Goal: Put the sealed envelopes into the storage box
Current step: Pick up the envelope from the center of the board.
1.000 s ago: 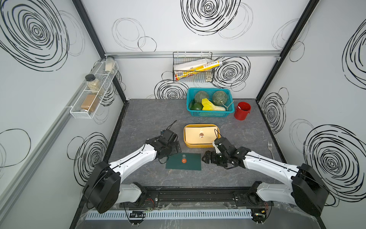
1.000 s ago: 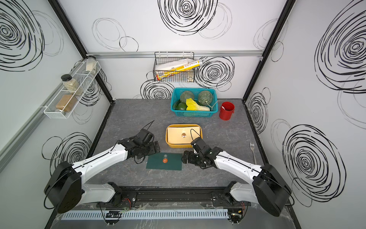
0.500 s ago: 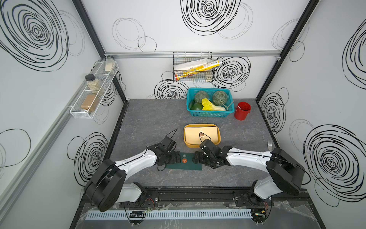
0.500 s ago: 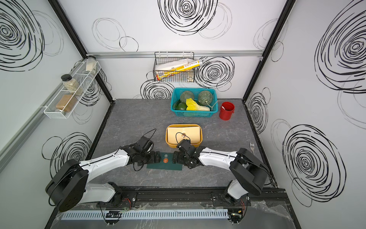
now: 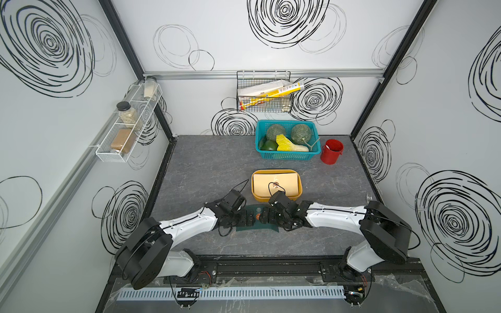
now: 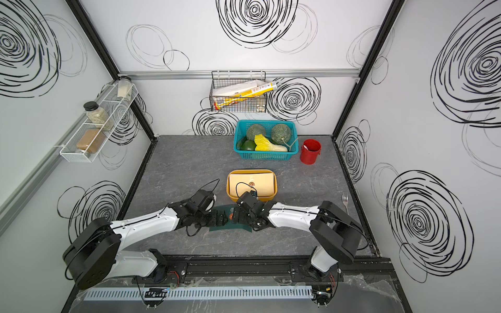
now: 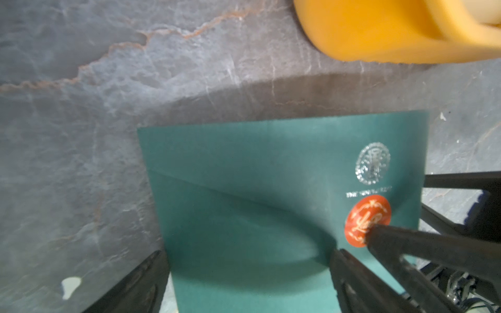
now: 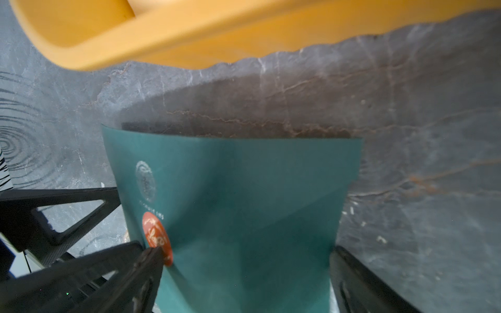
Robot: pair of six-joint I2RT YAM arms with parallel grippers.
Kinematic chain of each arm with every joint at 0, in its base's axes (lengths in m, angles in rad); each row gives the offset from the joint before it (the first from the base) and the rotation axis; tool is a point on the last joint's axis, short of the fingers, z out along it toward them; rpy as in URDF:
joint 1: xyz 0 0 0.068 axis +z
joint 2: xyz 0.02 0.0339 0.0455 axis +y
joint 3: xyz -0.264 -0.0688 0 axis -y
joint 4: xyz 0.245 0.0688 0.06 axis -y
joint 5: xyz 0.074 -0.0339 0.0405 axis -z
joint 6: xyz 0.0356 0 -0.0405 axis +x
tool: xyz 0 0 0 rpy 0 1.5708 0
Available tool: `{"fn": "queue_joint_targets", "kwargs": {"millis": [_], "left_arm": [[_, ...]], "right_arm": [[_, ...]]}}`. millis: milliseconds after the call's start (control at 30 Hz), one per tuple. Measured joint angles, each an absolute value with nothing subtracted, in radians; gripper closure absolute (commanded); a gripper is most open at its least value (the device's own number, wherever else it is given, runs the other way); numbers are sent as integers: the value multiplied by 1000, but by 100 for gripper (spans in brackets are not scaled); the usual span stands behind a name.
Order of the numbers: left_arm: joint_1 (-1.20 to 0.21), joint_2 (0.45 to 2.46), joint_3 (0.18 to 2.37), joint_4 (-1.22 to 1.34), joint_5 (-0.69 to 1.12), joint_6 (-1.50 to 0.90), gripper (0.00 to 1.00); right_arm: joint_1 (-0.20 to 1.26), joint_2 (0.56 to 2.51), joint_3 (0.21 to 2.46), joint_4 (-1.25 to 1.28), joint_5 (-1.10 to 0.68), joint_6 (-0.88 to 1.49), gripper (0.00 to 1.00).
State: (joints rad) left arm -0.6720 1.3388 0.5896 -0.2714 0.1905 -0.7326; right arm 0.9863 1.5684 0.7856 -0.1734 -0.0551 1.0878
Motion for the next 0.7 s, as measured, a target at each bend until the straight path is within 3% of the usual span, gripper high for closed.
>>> {"fn": "queue_joint_targets", "kwargs": {"millis": [267,533,700], "left_arm": [[-686,1339,580,-236,210,-733,1],[-688,1315,587,-288,258,-708,1],[-616,1241,676,-377,275,-588,6]], "right_arm": [[991,1600,804,-136,-45,1086,0],[994,1579,758,-81,-39,1038,11],[1000,1509,684,-76,-41,949,11]]}}
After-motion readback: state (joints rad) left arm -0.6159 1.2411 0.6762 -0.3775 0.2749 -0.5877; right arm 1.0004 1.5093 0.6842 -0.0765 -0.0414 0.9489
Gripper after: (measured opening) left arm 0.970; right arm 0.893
